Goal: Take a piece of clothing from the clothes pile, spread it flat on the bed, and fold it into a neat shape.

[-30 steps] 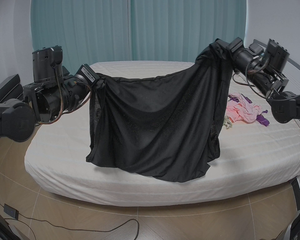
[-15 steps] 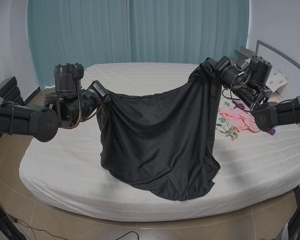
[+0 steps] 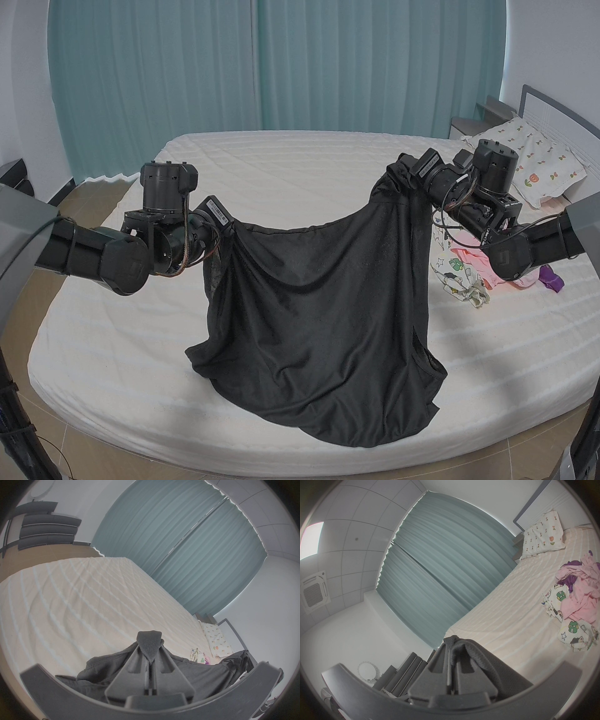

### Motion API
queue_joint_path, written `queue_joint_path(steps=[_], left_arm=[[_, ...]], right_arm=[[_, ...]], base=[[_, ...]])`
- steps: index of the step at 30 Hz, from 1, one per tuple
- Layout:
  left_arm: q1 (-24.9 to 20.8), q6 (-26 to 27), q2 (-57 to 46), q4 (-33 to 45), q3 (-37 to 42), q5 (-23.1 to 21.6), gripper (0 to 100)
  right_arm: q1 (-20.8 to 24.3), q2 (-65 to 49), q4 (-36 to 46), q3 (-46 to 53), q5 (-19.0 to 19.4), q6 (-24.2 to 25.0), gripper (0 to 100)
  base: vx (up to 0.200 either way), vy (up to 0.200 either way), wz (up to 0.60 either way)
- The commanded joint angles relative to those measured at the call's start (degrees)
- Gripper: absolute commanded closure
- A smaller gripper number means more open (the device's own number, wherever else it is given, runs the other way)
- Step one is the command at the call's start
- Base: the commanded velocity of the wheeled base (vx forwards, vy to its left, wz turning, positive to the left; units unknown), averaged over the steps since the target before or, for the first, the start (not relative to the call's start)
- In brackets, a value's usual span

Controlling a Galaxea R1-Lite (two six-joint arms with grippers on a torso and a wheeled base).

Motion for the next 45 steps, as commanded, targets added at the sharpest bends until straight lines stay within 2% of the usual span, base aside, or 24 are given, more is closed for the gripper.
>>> queue_joint_path(steps=[1, 6, 7, 10, 11, 17, 18, 20, 24, 25, 28, 33, 35, 38, 41, 43, 45], left_arm=[[0.0, 0.0, 4.0, 0.0, -1.0, -0.1, 100], [0.0, 0.1, 8.4, 0.0, -2.1, 0.5, 100], [0.2, 0.0, 9.1, 0.0, -2.2, 0.5, 100], [0.7, -0.2, 10.6, -0.1, -2.1, -0.1, 100], [0.7, 0.0, 11.4, -0.2, -2.1, -0.1, 0], [1.7, -1.1, 13.8, -4.4, -2.3, 0.1, 0], [2.4, -1.4, 15.2, -6.6, -2.5, 0.6, 0], [3.2, -1.4, 15.4, -6.7, -2.4, 0.7, 0], [5.2, -1.3, 15.4, -6.8, -2.5, 0.7, 0], [6.0, -1.3, 15.3, -6.8, -2.3, 0.7, 0], [6.3, -1.3, 15.1, -6.7, -1.1, 0.7, 0], [6.2, -1.6, 13.5, -6.9, 3.5, 0.2, 0], [6.0, -1.7, 11.8, -6.9, 6.5, -0.3, 0], [5.8, -1.7, 9.9, -7.0, 10.2, -2.4, 0], [5.8, -1.6, 8.1, -7.0, 13.8, -5.6, 0], [5.8, -1.7, 7.4, -7.0, 15.5, -6.1, 0], [5.8, -1.8, 6.9, -7.0, 16.0, -6.2, 0]], right_arm=[[-0.3, 2.6, 0.0, 0.3, 0.1, 0.0, 100], [-0.3, 7.0, 0.4, 1.1, 0.2, 0.0, 100], [-0.3, 8.0, 0.2, 1.2, 0.2, 0.1, 0], [-0.3, 10.7, -0.2, 1.2, -0.2, 0.2, 0], [-0.3, 11.6, -0.3, 1.1, -0.3, 0.3, 0], [-0.4, 14.4, -0.4, 0.9, -1.5, 0.2, 0], [-0.9, 16.0, 0.1, 0.4, -3.9, -0.1, 0], [-1.8, 16.2, 0.5, 0.4, -4.8, -0.3, 0], [-3.5, 16.4, 5.6, 0.4, -4.7, -1.0, 0], [-4.2, 17.1, 9.8, 0.6, -4.7, -3.1, 0], [-5.8, 18.1, 11.8, 0.6, -5.4, -6.0, 0], [-7.2, 17.6, 14.3, -0.8, -6.5, -3.2, 0], [-8.4, 17.9, 19.9, -2.3, -8.0, -1.7, 0], [-10.0, 16.6, 23.6, -1.7, -6.0, 1.1, 0], [-10.9, 14.2, 29.6, 1.1, -0.8, -0.1, 0], [-11.5, 12.4, 30.0, 2.6, 1.0, -0.6, 0], [-11.5, 11.6, 29.7, 3.7, 1.2, -0.6, 0]], base=[[0.200, 0.000, 0.00], [0.080, 0.000, 0.00], [0.000, 0.000, 0.00], [0.000, 0.000, 0.00], [0.000, 0.000, 0.00], [0.000, 0.000, 0.00], [0.000, 0.000, 0.00], [0.000, 0.000, 0.00], [0.000, 0.000, 0.00], [0.000, 0.000, 0.00], [0.000, 0.000, 0.00], [0.000, 0.000, 0.00], [0.000, 0.000, 0.00], [0.000, 0.000, 0.00], [0.000, 0.000, 0.00], [0.000, 0.000, 0.00], [0.000, 0.000, 0.00]])
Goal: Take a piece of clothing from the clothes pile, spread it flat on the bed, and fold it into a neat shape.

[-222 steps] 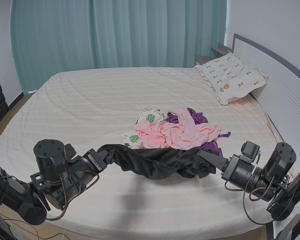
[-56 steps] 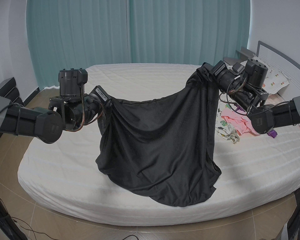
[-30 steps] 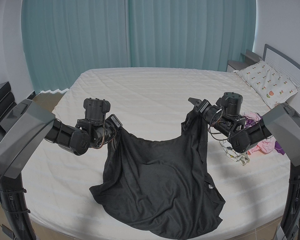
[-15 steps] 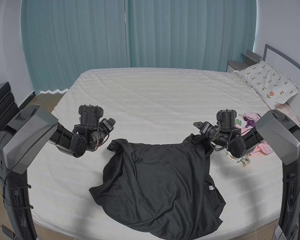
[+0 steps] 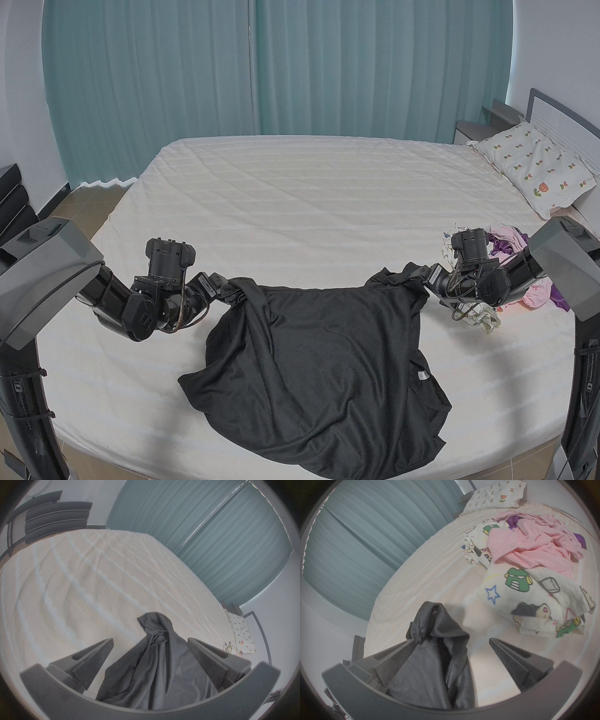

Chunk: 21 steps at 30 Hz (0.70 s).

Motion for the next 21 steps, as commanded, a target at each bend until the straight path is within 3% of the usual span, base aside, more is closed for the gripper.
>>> queue_joint_path(steps=[1, 7, 9, 16, 21], left_arm=[[-0.1, -0.3, -4.7, 0.0, 5.0, -1.1, 0], [-0.3, -0.3, -8.3, -0.9, 13.0, -1.3, 0], [-0.3, -0.6, -10.3, -4.7, 19.2, -2.5, 0], [-0.1, -0.7, -9.6, -10.3, 29.2, -3.3, 0], [-0.1, -0.7, -6.2, -10.6, 31.3, -3.2, 0]], right_arm=[[-1.3, -5.7, -1.0, 5.4, 1.5, -1.0, 0], [-0.9, -12.4, -6.4, 20.0, 6.1, -6.6, 0], [-0.5, -14.1, -13.5, 30.8, 8.9, -7.8, 0], [0.3, -12.7, -29.7, 46.9, 11.4, -6.8, 0], [1.7, -9.5, -36.7, 49.6, 13.8, -4.9, 0]], base=[[0.000, 0.000, 0.00], [0.000, 0.000, 0.00], [0.000, 0.000, 0.00], [0.000, 0.000, 0.00], [0.000, 0.000, 0.00]])
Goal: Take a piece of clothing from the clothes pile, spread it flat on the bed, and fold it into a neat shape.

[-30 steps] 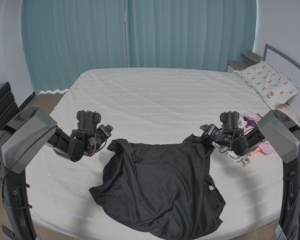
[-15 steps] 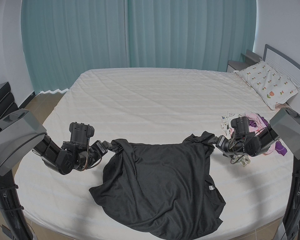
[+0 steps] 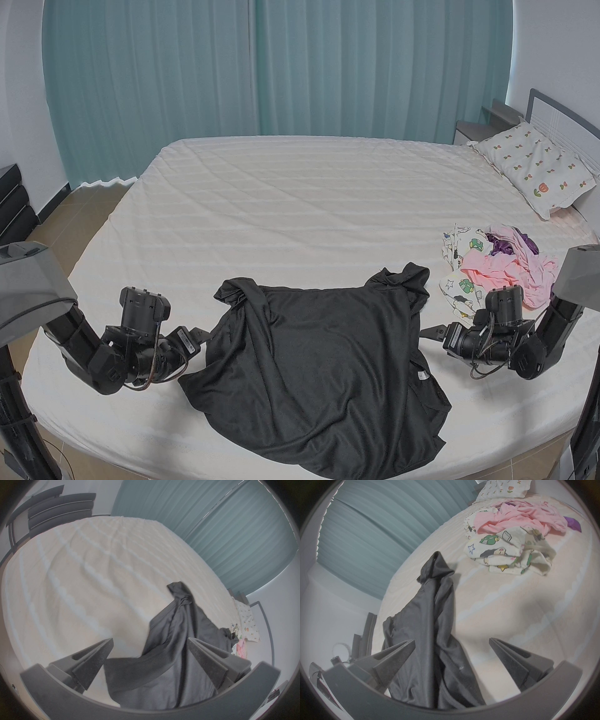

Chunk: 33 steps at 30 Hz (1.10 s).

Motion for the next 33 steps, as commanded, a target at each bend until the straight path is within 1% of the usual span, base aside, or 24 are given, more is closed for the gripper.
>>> queue_joint_path(steps=[1, 5, 17, 18, 21, 26, 27, 28, 30, 31, 33], left_arm=[[0.1, -0.2, 2.2, -2.5, 6.4, -0.9, 0], [-0.1, -0.1, 3.1, -4.5, 7.9, -2.7, 0], [-1.5, 0.0, 8.1, -7.3, 7.6, -2.7, 0], [-1.5, 0.1, 8.0, -7.7, 8.1, -2.5, 100], [-2.0, 0.3, 6.8, -8.3, 10.0, -2.2, 100], [-2.5, 2.1, -0.4, -6.3, 12.9, -2.2, 100], [-2.5, 2.1, -0.4, -6.3, 12.9, -2.2, 100], [-2.4, 3.2, -1.4, -4.4, 12.9, -2.2, 100], [-2.3, 7.4, -2.9, 3.1, 12.9, -2.2, 100], [-2.3, 8.2, -3.3, 5.3, 12.5, -2.3, 100], [-2.4, 8.7, -3.6, 7.9, 12.2, -2.6, 100]], right_arm=[[2.2, 2.8, -7.3, 6.4, 2.3, 1.9, 0], [2.2, 3.2, -8.7, 6.5, 2.2, 2.1, 0], [2.4, 3.5, -8.8, 7.8, 2.2, 1.2, 0], [2.5, 3.6, -8.8, 7.9, 2.2, 1.0, 0], [2.4, 3.7, -8.9, 8.1, 2.2, 0.0, 0], [2.6, 4.7, -8.9, 8.7, 2.2, -2.1, 0], [2.6, 4.7, -8.9, 8.7, 2.2, -2.1, 0], [2.5, 5.1, -8.9, 9.1, 2.2, -3.0, 0], [2.6, 6.1, -8.9, 9.4, 2.2, -4.5, 0], [2.6, 6.6, -8.9, 9.4, 2.2, -4.8, 100], [2.6, 7.6, -8.9, 8.8, 1.9, -4.9, 100]], base=[[0.000, 0.000, 0.00], [0.000, 0.000, 0.00], [0.000, 0.000, 0.00], [0.000, 0.000, 0.00], [0.000, 0.000, 0.00], [0.000, 0.000, 0.00], [0.000, 0.000, 0.00], [0.000, 0.000, 0.00], [0.000, 0.000, 0.00], [0.000, 0.000, 0.00], [0.000, 0.000, 0.00]])
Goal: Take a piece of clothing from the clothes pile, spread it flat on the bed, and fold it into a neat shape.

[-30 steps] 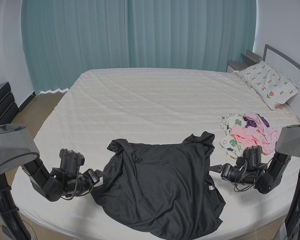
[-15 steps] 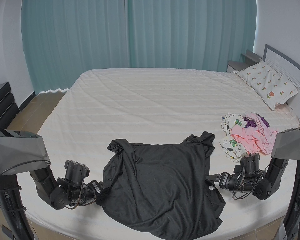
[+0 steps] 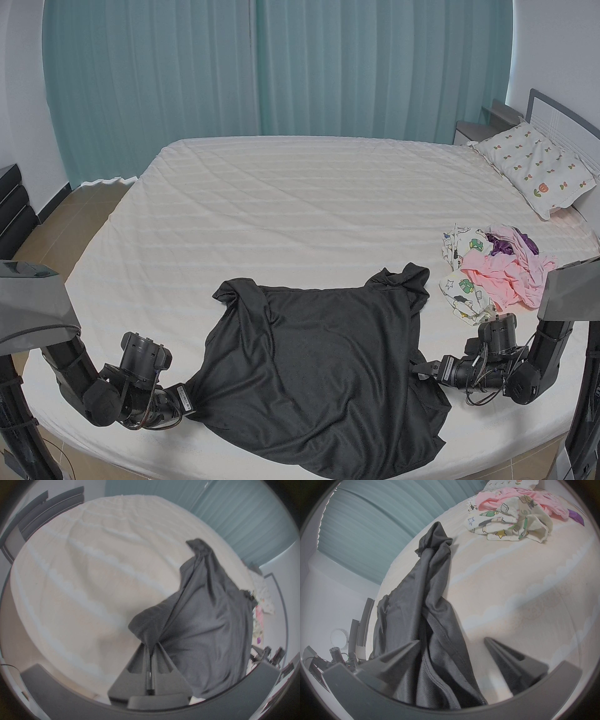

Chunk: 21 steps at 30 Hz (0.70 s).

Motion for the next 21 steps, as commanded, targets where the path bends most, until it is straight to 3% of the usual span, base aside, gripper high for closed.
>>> queue_joint_path(steps=[1, 4, 14, 16, 17, 21], left_arm=[[-0.1, 3.2, -4.0, 6.3, -0.1, -0.3, 100], [-0.2, 3.4, -3.9, 6.6, 0.4, -0.4, 100], [-0.9, 6.7, -3.3, 6.9, 2.2, -0.7, 100], [-0.9, 6.7, -3.3, 6.9, 2.2, -0.7, 100], [-2.5, 6.7, -3.7, 8.8, 2.5, -0.7, 100], [-6.4, 6.7, -4.4, 12.5, 2.6, -1.5, 100]], right_arm=[[0.0, 3.3, -0.4, -0.1, -0.2, -1.4, 100], [-1.2, 3.2, -2.8, -0.1, -0.3, -1.1, 100], [-12.5, -3.4, -4.7, -4.7, -0.1, -0.7, 100], [-12.5, -3.4, -4.7, -4.7, -0.1, -0.7, 100], [-14.3, -2.4, -6.8, -6.4, 0.1, 0.1, 100], [-14.5, 3.2, -13.6, -9.8, -0.5, 3.8, 100]], base=[[0.000, 0.000, 0.00], [0.000, 0.000, 0.00], [0.000, 0.000, 0.00], [0.000, 0.000, 0.00], [0.000, 0.000, 0.00], [0.000, 0.000, 0.00]])
